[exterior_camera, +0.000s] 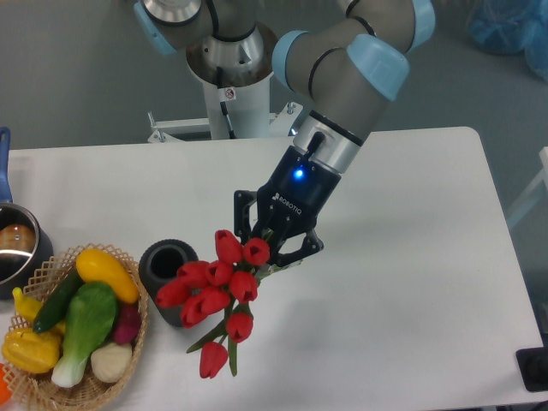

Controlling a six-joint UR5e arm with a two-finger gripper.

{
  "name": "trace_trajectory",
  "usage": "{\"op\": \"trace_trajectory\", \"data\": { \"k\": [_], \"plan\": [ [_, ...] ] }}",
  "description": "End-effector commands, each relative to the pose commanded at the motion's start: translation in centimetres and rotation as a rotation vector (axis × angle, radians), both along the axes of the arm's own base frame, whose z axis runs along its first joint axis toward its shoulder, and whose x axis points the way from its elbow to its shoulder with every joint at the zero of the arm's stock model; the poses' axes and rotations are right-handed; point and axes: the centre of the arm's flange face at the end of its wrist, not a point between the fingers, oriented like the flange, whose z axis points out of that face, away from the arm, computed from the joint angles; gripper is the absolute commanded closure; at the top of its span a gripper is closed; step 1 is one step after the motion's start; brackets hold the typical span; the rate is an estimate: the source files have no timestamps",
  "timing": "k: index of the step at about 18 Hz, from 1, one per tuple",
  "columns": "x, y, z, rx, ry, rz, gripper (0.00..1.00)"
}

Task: Insert the flowers into the vase
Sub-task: 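Carry the tulip bunch toward the black cylindrical vase, then lower the tulip stems into the vase opening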

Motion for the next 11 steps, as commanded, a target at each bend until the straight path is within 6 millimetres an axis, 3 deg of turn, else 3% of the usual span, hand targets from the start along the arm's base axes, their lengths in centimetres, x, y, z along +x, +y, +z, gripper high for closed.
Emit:
{"op": "trace_trajectory", "data": {
  "k": [11],
  "plan": [
    [3.4,-0.1,4.3,0.168,-0.049,-0.105,0.93]
  ]
}}
